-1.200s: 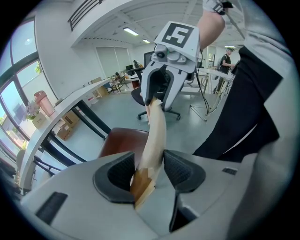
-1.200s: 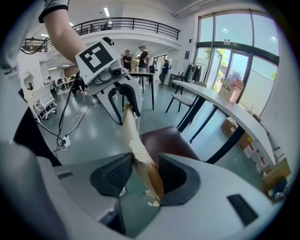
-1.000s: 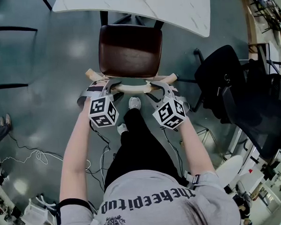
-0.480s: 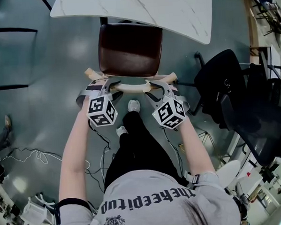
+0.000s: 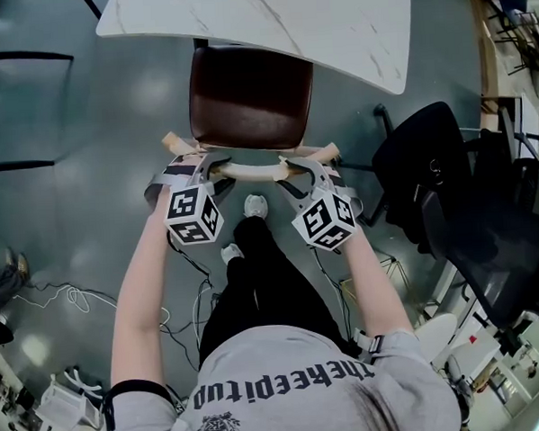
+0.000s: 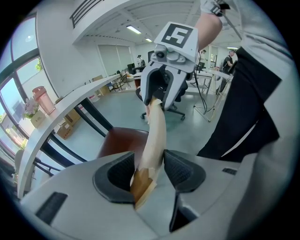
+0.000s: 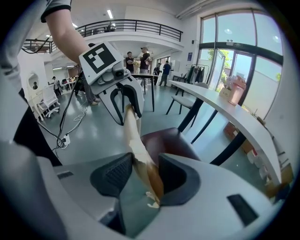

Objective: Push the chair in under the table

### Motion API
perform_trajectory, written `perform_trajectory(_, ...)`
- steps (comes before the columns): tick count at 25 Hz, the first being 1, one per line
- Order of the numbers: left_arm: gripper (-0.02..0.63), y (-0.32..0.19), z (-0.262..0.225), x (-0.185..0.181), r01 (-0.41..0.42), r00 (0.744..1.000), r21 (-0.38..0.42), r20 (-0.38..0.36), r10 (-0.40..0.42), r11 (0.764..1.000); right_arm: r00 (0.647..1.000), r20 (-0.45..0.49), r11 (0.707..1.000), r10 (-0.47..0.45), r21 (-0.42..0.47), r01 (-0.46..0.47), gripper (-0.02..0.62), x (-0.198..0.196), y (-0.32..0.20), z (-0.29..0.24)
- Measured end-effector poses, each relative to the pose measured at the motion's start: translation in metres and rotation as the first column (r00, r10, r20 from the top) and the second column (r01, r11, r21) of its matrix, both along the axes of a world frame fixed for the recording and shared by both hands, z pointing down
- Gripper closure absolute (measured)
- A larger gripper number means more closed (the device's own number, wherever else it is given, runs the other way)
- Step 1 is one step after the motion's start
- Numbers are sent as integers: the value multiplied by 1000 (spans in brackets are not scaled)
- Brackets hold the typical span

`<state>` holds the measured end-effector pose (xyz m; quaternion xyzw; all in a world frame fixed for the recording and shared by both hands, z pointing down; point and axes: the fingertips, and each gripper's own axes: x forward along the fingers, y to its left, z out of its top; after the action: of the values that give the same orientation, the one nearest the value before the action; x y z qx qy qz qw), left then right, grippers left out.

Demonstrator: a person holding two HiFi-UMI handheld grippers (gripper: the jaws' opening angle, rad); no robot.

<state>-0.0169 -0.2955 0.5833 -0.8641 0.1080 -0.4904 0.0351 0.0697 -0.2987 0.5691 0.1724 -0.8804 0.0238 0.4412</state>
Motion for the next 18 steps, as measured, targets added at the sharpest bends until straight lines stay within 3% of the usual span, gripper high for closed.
perform_trajectory(18, 392, 3, 1, -3, 63, 998, 52, 17, -64, 997, 999, 26, 999, 47, 18, -47, 408, 0, 3, -1)
